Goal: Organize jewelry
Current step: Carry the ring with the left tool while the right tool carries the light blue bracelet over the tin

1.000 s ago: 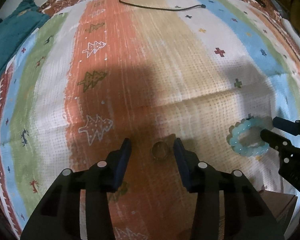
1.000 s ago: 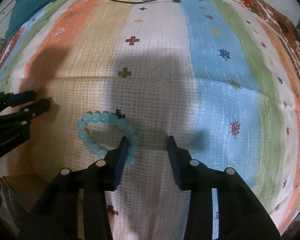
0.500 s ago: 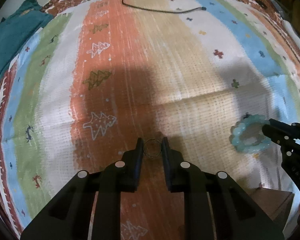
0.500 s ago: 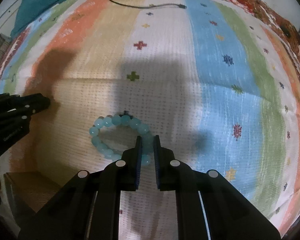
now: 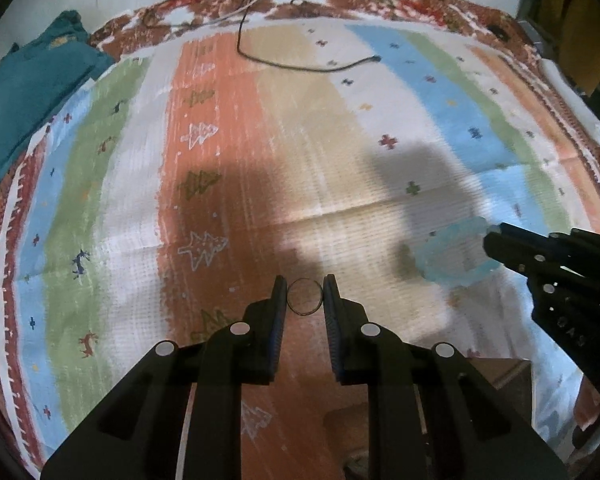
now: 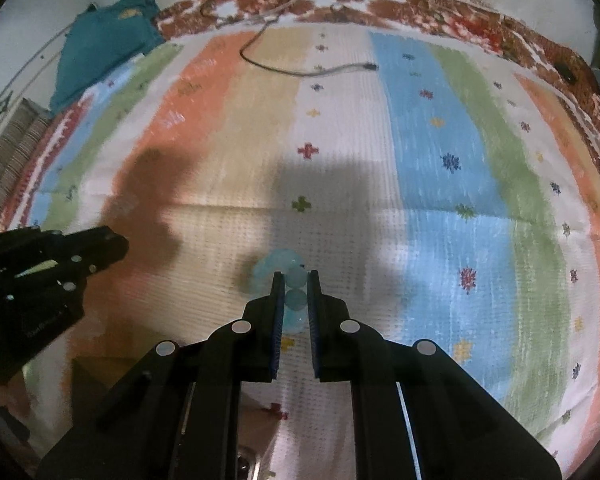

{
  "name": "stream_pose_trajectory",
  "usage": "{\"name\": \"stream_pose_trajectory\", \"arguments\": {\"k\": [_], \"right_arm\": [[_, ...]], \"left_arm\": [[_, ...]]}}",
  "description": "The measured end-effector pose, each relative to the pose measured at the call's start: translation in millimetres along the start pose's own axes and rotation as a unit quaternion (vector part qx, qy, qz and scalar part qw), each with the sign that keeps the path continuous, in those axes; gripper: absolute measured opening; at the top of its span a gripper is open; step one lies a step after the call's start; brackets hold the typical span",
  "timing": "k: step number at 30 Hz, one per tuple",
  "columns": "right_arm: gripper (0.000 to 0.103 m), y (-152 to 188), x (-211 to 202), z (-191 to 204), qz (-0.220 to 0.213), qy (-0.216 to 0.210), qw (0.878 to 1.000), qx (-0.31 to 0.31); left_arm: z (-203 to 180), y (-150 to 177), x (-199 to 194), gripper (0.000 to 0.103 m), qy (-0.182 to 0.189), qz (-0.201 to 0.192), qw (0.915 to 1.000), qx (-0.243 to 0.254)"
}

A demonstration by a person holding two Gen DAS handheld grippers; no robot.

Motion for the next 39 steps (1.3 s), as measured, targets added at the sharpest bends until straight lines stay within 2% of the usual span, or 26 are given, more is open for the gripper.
{"name": "stream_pose_trajectory", "arguments": {"k": [5,17,29,39], "right_arm": [[0.012,-1,-18,7,-0.028,0.008,1.000,-0.006],[0.012,4,-52,29,-0.062,-0.003,0.997,-0.040],[0.012,20,-79,46,-0.084,-0.020,0.995,-0.055],[0.012,36,-101,61,-0.103,-0.030,0.992,-0.063]], "left_arm": [[-1,1,-12,0.018,0.000,-0.008,1.0000,0.004],[-2,14,-44,0.018,0.011,-0.031,0.9994,-0.002],[-8,30,-80,0.018,0.032,-0.065,0.9973,-0.007],[-9,47,-100,0.018,0.034,-0.078,0.9964,-0.008]]}}
Point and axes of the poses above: each gripper's, at about its wrist camera, not at the fingertips, and x roughly the way its jaws point, z to its left, y to its underside, the point moved 5 cm from there along x, roughly the way its jaws point, and after that the axes turned 14 degrees about -y, right-handed, at the moved point
